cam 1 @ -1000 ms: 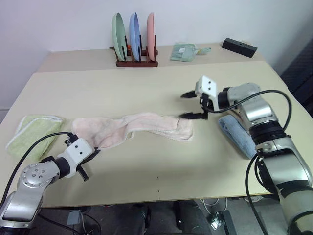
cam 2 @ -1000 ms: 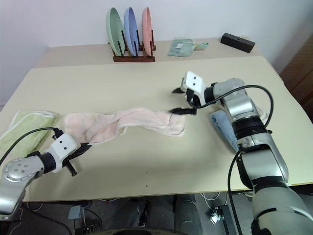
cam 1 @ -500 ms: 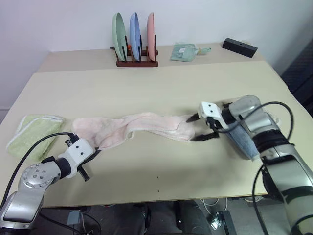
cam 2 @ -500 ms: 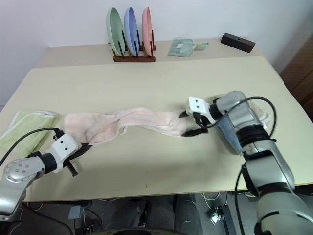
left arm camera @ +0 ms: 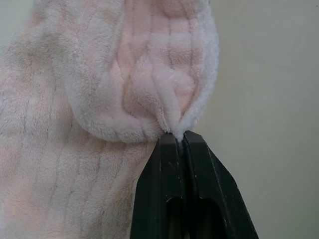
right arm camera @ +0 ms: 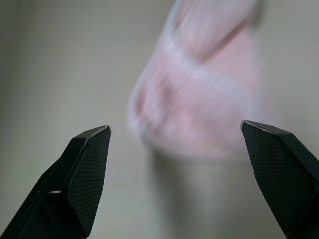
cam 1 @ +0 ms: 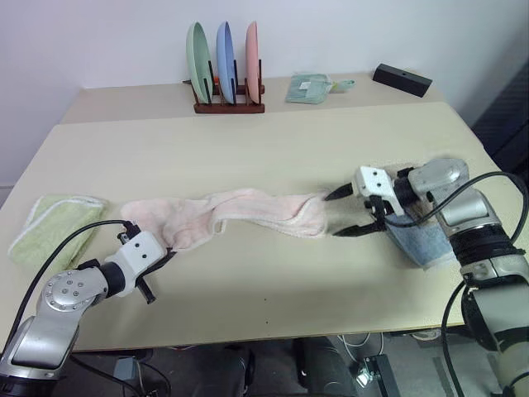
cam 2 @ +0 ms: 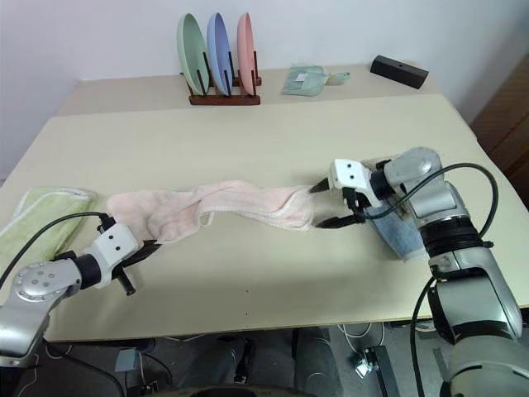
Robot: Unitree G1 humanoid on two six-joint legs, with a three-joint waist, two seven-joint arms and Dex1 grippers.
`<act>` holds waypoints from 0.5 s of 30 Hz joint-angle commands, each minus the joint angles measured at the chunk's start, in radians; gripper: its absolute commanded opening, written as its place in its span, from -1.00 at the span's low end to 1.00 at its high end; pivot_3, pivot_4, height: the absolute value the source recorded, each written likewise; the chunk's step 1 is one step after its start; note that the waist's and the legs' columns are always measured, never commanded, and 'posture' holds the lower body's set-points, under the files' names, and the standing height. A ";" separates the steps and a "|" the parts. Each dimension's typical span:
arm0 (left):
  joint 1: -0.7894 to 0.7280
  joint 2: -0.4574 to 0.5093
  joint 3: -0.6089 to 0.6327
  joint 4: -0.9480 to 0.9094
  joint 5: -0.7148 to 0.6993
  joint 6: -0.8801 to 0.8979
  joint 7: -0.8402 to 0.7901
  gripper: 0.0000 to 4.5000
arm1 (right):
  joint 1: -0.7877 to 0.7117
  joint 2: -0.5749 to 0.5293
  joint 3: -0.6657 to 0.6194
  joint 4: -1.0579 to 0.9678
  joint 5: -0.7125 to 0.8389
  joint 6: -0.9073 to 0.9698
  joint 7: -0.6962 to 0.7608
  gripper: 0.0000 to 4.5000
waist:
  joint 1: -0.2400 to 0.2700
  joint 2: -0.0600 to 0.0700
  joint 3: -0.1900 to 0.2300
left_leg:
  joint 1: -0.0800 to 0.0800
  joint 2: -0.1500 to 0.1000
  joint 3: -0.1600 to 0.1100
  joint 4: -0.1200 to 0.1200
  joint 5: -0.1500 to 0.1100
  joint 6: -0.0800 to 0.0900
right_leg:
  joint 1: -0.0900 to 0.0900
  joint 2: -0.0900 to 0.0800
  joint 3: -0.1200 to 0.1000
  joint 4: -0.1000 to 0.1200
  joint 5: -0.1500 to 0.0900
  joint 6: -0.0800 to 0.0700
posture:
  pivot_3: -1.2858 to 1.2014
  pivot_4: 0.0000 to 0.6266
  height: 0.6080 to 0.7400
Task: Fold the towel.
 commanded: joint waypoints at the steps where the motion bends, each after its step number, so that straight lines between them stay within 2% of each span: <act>1: -0.009 0.012 0.003 -0.052 -0.006 0.024 -0.003 -1.00 | -0.065 0.034 -0.015 0.041 -0.024 -0.043 -0.066 0.89 | -0.001 0.000 0.000 | 0.000 0.000 0.000 0.000 0.000 0.000 | 0.000 0.000 0.000 0.000 0.000 0.000 | 0.03 -0.52 0.96; 7: -0.019 0.005 -0.005 -0.083 -0.006 0.065 0.005 -1.00 | -0.161 0.129 0.050 0.280 -0.135 -0.184 -0.151 0.89 | -0.001 0.000 0.000 | 0.000 0.000 0.000 0.000 0.000 0.000 | 0.000 0.000 0.000 0.000 0.000 0.000 | 0.03 -0.52 0.96; 11: -0.019 0.004 -0.003 -0.082 -0.004 0.069 0.009 -1.00 | -0.214 0.167 0.069 0.401 -0.165 -0.227 -0.125 0.89 | -0.002 0.000 0.000 | 0.000 0.000 0.000 0.000 0.000 0.000 | -0.001 0.000 0.000 0.000 0.000 0.000 | 0.03 -0.52 0.96; 13: -0.013 0.004 0.002 -0.079 -0.003 0.064 0.010 -1.00 | -0.225 0.169 0.074 0.430 -0.173 -0.251 -0.107 0.67 | -0.001 0.000 0.000 | 0.000 0.000 0.000 0.000 0.000 0.000 | -0.001 0.000 0.000 0.000 0.000 0.000 | 0.03 -0.52 0.96; 15: 0.002 0.001 0.009 -0.080 -0.003 0.059 0.014 -1.00 | -0.229 0.166 0.071 0.439 -0.173 -0.265 -0.094 0.32 | -0.002 0.000 0.000 | 0.000 0.000 0.000 0.000 0.000 0.000 | -0.001 0.000 0.000 0.000 0.000 0.000 | 0.03 -0.52 0.96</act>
